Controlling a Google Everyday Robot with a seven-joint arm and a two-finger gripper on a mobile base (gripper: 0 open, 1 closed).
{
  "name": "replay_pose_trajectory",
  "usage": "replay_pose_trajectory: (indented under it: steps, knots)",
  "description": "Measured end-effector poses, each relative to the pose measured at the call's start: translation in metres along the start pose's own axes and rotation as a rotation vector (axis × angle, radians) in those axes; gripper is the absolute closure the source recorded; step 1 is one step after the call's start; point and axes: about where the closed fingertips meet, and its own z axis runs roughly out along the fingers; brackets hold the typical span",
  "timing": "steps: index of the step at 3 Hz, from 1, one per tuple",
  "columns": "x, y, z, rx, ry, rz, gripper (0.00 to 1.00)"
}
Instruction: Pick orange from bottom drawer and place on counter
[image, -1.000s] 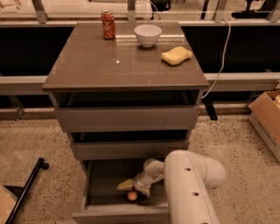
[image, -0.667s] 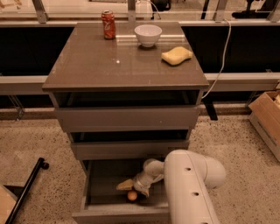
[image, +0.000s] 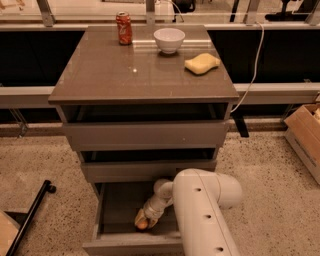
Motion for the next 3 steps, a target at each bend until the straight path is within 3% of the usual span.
replay_pose_trajectory:
  steps: [1,2,3]
  knots:
    - [0.000,0.002,0.006,0.002,0.023,0.004,0.74]
    - [-0.001,0.006,-0.008,-0.021,0.010,0.002,0.96]
    - [0.010,0.010,-0.049,-0.079,-0.027,-0.025,1.00]
